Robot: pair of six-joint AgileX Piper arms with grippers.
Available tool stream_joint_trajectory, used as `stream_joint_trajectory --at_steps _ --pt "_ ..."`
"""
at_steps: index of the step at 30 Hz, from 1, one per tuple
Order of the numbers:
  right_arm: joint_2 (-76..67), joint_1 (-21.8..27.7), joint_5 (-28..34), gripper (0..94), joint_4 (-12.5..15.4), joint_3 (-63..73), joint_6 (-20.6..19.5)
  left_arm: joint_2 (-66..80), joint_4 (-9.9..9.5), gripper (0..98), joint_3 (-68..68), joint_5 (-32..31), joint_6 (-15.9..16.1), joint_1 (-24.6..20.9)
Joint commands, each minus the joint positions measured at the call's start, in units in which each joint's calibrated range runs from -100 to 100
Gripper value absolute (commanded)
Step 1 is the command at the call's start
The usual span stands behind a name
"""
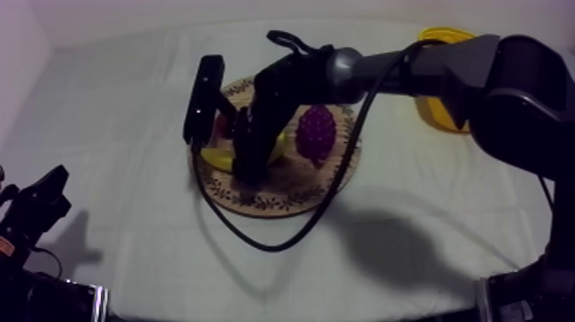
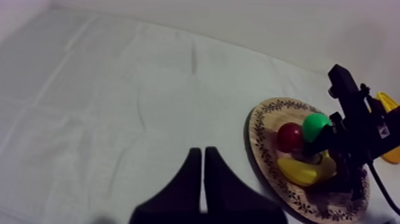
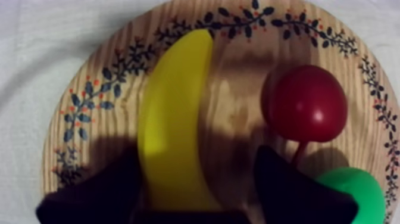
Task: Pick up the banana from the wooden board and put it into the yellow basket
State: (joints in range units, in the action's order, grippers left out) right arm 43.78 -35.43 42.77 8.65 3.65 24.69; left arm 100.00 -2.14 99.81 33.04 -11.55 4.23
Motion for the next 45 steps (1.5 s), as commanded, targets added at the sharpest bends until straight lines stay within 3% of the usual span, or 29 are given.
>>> stream_joint_trajectory --at_steps 1,6,11,26,36,45 --pt "0.1 0.0 0.2 38.4 -0.5 -0.6 0.3 0.0 -0.03 0.1 0.0 0.0 0.0 0.0" --pt "-1.9 0.2 0.0 18.3 -0.2 -2.7 1.1 0.0 -0.03 0.1 0.0 0.0 0.0 0.0" --pt "-6.5 0.8 0.0 9.7 0.0 -6.3 1.4 0.0 -0.03 0.1 0.0 0.0 0.0 0.0" --pt "-32.8 7.0 8.3 6.2 3.0 -13.4 1.1 0.0 -0.03 0.1 0.0 0.0 0.0 0.0" --pt "-40.8 17.0 13.4 7.4 4.5 -7.4 -1.4 0.0 -0.03 0.1 0.0 0.0 0.0 0.0" --pt "-39.0 27.8 13.6 7.7 5.1 -3.9 -2.7 0.0 -0.03 0.1 0.0 0.0 0.0 0.0"
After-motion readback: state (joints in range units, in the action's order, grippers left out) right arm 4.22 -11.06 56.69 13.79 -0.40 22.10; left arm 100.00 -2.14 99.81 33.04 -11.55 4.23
